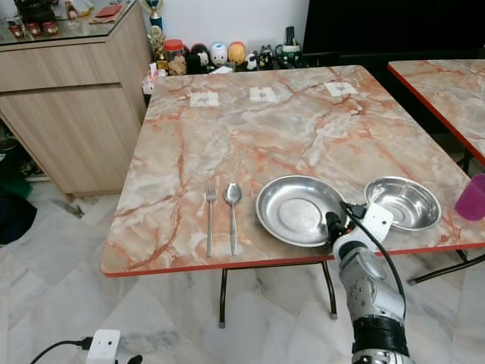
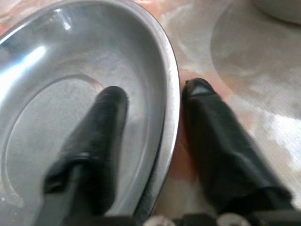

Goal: Setting the table

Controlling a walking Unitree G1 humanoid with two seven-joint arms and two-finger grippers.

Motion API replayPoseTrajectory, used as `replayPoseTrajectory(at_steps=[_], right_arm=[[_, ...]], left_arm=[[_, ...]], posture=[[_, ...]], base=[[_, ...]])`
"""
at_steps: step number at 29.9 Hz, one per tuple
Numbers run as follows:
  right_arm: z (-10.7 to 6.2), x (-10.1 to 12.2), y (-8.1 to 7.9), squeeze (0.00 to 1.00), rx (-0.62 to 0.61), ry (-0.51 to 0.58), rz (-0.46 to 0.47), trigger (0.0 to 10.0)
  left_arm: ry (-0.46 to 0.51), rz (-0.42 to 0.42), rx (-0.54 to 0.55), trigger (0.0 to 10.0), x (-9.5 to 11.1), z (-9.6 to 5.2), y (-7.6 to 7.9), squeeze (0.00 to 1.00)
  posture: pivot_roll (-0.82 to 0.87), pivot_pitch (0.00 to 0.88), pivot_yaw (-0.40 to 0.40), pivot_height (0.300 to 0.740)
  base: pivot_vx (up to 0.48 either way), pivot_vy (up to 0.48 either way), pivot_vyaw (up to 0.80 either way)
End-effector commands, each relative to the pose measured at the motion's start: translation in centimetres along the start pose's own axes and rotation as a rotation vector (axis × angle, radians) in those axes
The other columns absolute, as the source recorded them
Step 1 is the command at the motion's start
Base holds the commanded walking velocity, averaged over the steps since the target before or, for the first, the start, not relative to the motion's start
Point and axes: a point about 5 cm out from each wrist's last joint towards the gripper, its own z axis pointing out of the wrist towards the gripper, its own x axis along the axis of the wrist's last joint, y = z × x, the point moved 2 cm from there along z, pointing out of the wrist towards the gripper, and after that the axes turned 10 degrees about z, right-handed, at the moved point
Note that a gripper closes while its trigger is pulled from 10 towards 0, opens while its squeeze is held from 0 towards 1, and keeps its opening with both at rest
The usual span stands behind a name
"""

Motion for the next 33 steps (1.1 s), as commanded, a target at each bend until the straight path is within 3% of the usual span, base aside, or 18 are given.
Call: replayPoseTrajectory(at_steps=[1,2,9,10,27,28,30,33], right_arm=[[0.2,-0.4,-0.1,0.00,-0.005,-0.029,-0.003,2.8],[0.2,-0.6,-0.2,0.00,-0.006,-0.036,-0.008,9.6],[0.3,-0.9,-0.2,0.00,-0.011,-0.050,-0.011,10.0],[0.3,-0.9,-0.2,0.00,-0.011,-0.050,-0.011,0.0],[0.4,-0.5,-0.3,0.00,-0.031,0.010,-0.046,0.0],[0.3,-0.4,-0.3,0.00,-0.045,0.038,-0.103,0.0],[0.3,-0.3,-0.3,0.00,-0.049,0.051,-0.119,0.0],[-0.3,0.9,-1.5,0.00,0.008,0.205,-0.039,0.0]], left_arm=[[-0.023,-0.005,0.009,10.0,-0.4,-0.1,-0.4,0.00],[-0.023,-0.005,0.010,10.0,-0.4,-0.1,-0.4,0.00],[-0.024,-0.002,0.010,10.0,-0.4,-0.1,-0.5,0.00],[-0.024,0.000,0.010,10.0,-0.4,-0.1,-0.5,0.00],[-0.025,0.019,0.003,10.0,-0.3,0.0,-0.4,0.00],[-0.022,0.021,0.002,10.0,-0.2,0.0,-0.3,0.00],[-0.021,0.021,0.001,10.0,-0.2,0.0,-0.3,0.00],[-0.013,0.024,-0.002,10.0,0.0,0.1,-0.1,0.00]], posture=[[0.00,0.016,0.014,0.732],[0.00,0.017,0.014,0.732],[0.00,0.013,0.015,0.732],[0.00,0.012,0.014,0.732],[0.00,0.007,0.016,0.732],[0.00,0.007,0.016,0.732],[0.00,0.008,0.016,0.732],[-0.01,0.006,0.017,0.732]], base=[[0.000,0.000,0.00],[0.000,0.000,0.00],[0.000,0.000,0.00],[0.000,0.000,0.00],[0.000,0.000,0.00],[0.000,0.000,0.00],[0.000,0.000,0.00],[0.000,0.000,0.00]])
